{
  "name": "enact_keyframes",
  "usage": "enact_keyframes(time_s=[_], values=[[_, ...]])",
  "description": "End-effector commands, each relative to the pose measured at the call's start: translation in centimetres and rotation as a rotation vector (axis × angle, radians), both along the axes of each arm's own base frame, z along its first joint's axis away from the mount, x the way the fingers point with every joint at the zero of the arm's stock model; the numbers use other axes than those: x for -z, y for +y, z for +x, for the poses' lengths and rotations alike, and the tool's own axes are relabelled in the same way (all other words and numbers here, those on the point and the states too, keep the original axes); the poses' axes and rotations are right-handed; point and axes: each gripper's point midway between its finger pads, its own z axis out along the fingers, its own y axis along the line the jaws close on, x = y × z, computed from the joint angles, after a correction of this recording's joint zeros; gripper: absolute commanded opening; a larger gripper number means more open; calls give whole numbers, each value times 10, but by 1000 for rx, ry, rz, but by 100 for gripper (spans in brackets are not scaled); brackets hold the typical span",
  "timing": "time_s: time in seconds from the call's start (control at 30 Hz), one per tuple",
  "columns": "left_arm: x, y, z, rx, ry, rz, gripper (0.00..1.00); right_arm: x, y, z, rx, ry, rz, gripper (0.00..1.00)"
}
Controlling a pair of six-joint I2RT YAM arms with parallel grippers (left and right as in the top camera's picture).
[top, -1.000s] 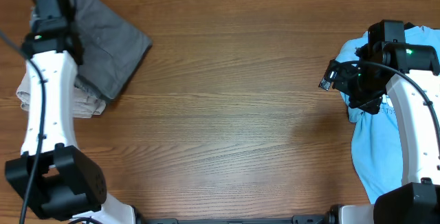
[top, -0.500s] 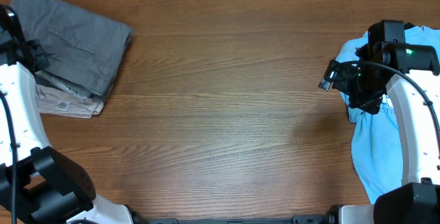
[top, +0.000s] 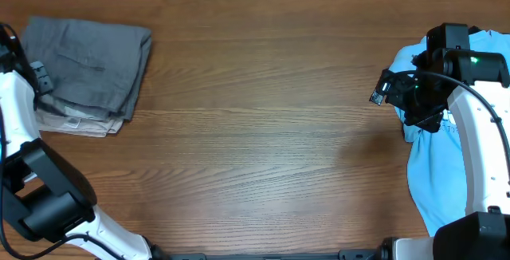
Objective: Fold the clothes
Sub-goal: 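Lower the grey shorts onto the beige pants stack with the left gripper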
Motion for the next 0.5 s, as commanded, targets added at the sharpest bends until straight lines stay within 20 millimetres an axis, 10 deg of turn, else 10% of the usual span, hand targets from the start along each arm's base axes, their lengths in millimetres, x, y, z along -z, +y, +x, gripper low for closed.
enact_keyframes(time_s=[0.0,0.17,0.47], values=[[-17,16,-3,-86,-83,-5,90,-5,-2,4,-3,-21,-9,100],[-34,-9,11,-55,-225,-154,100,-5,-2,4,-3,-21,-9,100],[-137,-89,14,55,-493,-305,100,-5,-2,4,-3,-21,-9,100]])
